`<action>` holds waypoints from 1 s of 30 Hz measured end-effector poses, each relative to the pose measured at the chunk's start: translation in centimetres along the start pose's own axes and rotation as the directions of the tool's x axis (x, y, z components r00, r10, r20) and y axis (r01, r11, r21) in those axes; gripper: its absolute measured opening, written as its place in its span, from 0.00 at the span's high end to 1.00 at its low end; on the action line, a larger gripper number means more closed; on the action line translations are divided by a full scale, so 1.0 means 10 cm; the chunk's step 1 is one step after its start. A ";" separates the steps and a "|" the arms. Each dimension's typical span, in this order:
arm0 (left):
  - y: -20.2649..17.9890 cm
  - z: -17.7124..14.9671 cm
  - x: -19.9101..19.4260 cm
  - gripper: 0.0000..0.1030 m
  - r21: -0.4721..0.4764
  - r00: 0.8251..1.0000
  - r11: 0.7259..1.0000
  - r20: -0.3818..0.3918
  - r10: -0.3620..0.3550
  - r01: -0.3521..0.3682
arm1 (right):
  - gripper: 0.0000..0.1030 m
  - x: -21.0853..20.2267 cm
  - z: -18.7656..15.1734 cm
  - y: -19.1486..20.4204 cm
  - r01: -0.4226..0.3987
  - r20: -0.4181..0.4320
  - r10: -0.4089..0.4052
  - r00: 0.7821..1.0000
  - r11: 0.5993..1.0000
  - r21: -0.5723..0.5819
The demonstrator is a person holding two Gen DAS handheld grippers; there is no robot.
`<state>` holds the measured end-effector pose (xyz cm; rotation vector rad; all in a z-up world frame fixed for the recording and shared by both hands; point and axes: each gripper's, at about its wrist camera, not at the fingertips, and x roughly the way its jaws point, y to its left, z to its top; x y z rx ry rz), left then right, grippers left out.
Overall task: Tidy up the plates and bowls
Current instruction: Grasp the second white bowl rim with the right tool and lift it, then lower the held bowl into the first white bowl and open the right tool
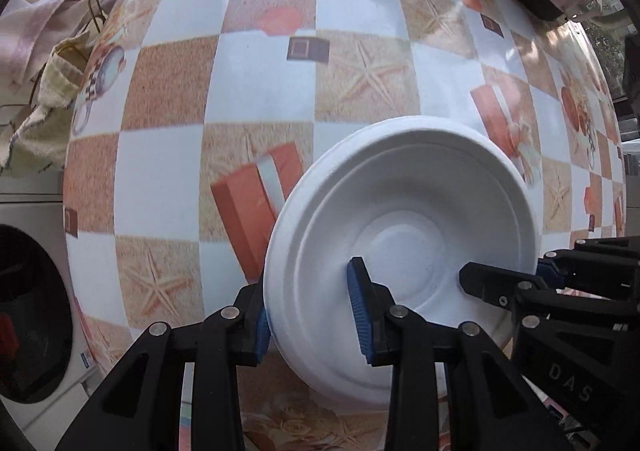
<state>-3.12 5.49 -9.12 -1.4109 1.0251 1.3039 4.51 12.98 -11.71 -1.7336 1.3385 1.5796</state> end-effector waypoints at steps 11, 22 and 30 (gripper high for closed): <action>-0.22 -0.52 -0.35 0.64 0.021 0.999 1.000 0.039 -0.015 0.014 | 0.87 -0.37 -0.52 -0.01 -0.013 0.087 0.010 0.996 0.999 0.036; -0.51 -0.65 -0.82 0.64 0.168 0.993 0.986 0.117 -0.027 0.007 | 0.87 -0.73 -1.11 -0.27 -0.061 0.195 0.027 0.981 0.984 0.170; -0.84 -0.75 -0.85 0.64 0.310 0.990 0.950 0.113 -0.082 0.043 | 0.86 -0.82 -1.64 -0.50 -0.069 0.242 -0.011 0.970 0.946 0.317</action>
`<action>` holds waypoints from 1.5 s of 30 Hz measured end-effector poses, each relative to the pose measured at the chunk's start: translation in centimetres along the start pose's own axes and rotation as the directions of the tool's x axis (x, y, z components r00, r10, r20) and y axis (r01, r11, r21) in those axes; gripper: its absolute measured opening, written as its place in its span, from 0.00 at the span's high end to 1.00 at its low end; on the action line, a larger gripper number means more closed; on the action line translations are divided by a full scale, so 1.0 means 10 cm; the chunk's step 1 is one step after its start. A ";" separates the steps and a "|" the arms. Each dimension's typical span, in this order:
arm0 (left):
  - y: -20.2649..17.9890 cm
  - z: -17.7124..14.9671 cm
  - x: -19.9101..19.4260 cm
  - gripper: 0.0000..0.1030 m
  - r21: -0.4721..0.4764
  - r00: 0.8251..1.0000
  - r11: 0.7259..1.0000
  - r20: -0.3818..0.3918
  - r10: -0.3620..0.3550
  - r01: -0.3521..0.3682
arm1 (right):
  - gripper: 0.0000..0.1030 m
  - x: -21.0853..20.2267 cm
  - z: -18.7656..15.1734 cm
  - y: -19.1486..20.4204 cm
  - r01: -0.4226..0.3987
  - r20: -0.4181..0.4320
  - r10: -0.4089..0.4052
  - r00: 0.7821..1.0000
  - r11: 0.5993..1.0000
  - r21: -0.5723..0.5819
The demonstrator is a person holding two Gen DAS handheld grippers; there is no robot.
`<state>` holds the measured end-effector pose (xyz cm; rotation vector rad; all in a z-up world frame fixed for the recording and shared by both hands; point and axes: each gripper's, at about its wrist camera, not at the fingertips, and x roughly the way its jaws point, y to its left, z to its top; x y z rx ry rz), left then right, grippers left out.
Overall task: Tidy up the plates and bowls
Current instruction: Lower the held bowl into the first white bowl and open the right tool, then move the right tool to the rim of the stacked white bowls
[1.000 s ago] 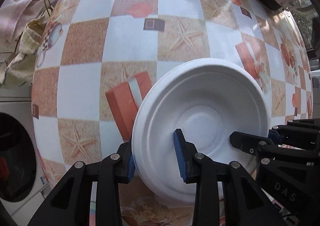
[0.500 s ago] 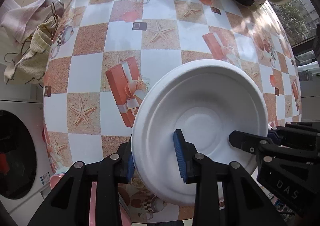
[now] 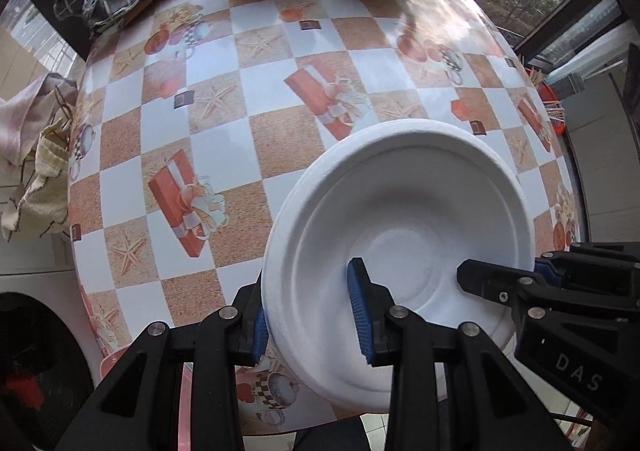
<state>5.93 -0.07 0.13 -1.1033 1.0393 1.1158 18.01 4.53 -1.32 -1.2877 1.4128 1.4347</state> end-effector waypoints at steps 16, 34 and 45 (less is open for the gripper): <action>-0.63 0.01 0.25 0.63 0.198 0.998 0.980 -0.062 0.007 0.005 | 0.86 0.07 -0.30 -0.63 0.008 -0.004 -0.008 1.000 0.984 0.176; -0.32 -0.01 0.01 0.17 0.091 0.990 0.992 -0.103 0.097 -0.087 | 0.02 -0.18 -0.36 -0.70 0.090 0.109 -0.113 0.988 0.977 0.193; -0.36 -0.10 0.02 0.17 0.118 0.987 0.988 -0.118 0.112 -0.098 | 0.02 -0.07 -0.47 -0.69 0.063 0.083 -0.084 0.993 0.972 0.225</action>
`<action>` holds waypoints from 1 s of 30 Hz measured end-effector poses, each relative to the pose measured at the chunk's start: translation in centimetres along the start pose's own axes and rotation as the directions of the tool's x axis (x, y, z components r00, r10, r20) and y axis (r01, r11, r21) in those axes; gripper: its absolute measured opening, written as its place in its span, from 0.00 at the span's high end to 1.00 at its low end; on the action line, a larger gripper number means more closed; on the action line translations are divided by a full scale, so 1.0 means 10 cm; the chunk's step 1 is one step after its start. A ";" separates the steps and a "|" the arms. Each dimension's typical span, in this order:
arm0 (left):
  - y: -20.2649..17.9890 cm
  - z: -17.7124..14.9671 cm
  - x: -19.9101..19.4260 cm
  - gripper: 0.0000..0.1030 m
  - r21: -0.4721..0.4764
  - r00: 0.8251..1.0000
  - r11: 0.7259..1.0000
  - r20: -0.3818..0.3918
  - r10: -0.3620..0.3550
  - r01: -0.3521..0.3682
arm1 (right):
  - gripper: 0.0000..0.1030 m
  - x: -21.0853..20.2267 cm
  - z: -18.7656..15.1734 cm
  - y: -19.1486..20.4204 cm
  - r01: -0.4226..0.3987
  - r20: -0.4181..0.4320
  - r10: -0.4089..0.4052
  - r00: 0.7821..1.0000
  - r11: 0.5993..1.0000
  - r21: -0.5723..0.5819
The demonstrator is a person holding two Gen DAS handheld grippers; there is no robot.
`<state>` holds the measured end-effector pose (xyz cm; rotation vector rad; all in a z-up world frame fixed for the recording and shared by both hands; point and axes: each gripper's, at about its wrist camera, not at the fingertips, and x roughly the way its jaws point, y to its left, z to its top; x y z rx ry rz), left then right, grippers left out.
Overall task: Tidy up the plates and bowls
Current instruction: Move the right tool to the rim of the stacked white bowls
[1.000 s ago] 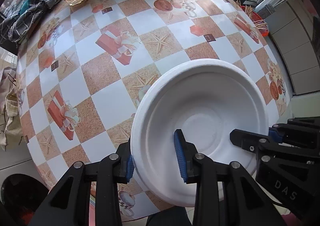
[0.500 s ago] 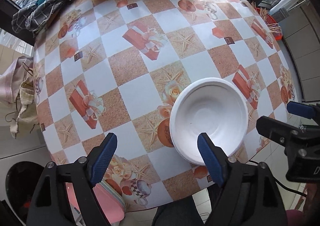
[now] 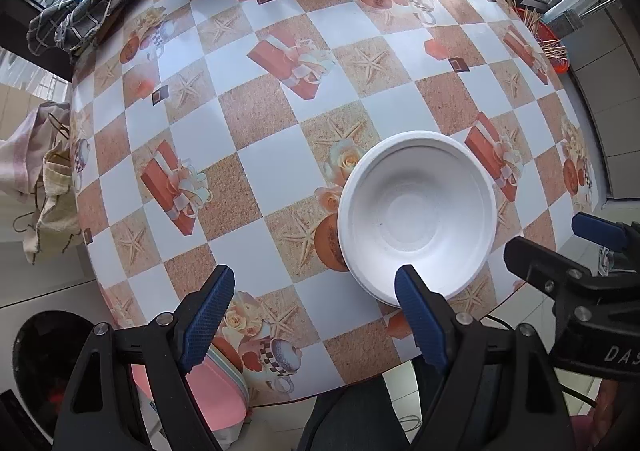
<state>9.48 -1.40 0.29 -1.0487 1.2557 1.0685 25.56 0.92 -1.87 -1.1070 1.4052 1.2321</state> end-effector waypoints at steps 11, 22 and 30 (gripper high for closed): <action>0.00 -0.01 0.01 0.17 -0.009 1.000 1.000 -0.009 -0.005 0.005 | 0.02 0.02 -0.01 -0.02 -0.003 -0.013 0.003 1.000 1.000 0.014; -0.01 0.01 0.02 0.17 -0.004 1.000 1.000 -0.020 0.001 -0.001 | 0.02 0.06 0.01 -0.01 -0.008 -0.028 0.008 1.000 1.000 0.017; -0.12 0.07 0.00 0.17 0.056 0.999 0.998 -0.034 0.013 -0.011 | 0.02 -0.01 0.02 -0.09 -0.027 -0.005 0.027 1.000 0.998 0.051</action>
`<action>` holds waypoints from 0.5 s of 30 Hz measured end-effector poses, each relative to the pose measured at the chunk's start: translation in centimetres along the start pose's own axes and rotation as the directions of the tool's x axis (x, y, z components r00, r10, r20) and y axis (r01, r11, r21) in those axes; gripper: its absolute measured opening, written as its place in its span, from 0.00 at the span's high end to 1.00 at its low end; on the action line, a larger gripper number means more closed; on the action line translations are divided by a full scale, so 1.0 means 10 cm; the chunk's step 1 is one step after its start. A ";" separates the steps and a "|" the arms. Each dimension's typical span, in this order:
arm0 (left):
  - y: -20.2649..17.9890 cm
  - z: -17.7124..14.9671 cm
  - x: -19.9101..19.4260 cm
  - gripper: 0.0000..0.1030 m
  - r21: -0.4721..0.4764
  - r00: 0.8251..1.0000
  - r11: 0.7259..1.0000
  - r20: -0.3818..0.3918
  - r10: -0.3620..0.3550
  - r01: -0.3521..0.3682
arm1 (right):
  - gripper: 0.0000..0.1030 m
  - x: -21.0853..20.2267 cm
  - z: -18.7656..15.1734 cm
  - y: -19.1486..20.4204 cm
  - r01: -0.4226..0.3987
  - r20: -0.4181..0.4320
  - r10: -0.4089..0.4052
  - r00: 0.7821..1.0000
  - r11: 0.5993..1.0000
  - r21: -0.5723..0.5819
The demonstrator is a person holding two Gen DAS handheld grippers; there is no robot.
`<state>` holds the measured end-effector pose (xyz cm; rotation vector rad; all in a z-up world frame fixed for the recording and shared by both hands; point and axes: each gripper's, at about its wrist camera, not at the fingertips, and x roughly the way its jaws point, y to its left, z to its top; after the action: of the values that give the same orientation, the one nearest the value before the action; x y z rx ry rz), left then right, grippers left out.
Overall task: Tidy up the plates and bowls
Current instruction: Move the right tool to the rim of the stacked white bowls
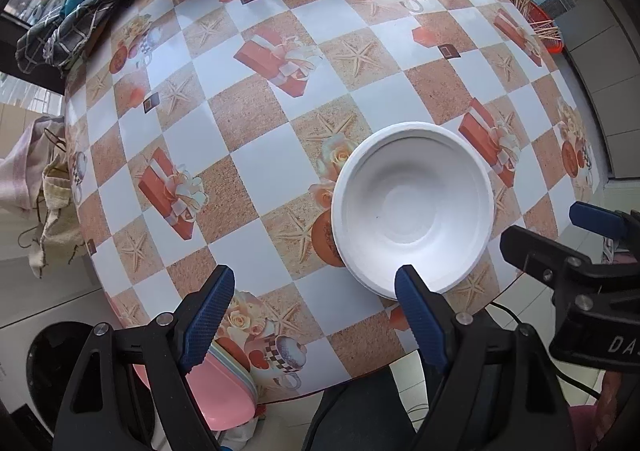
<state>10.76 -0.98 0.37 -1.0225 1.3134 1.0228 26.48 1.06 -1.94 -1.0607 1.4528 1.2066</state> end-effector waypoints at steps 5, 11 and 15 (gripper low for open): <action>-0.14 0.06 -0.02 0.17 0.061 1.000 0.998 -0.011 0.013 -0.012 | 0.02 -0.08 -0.02 -0.15 -0.011 0.022 0.010 1.000 0.999 0.052; -0.29 0.18 -0.03 0.17 0.103 1.000 0.995 -0.024 0.012 -0.010 | 0.02 -0.16 -0.07 -0.42 -0.016 0.040 0.010 0.999 0.989 0.148; -0.39 0.25 -0.03 0.17 0.132 0.999 0.991 -0.036 0.014 -0.009 | 0.02 -0.20 -0.10 -0.60 -0.022 0.047 0.013 0.999 0.977 0.210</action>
<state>15.20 0.44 0.65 -0.9382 1.3998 0.9165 32.53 -0.65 -0.92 -0.8723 1.5199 1.0559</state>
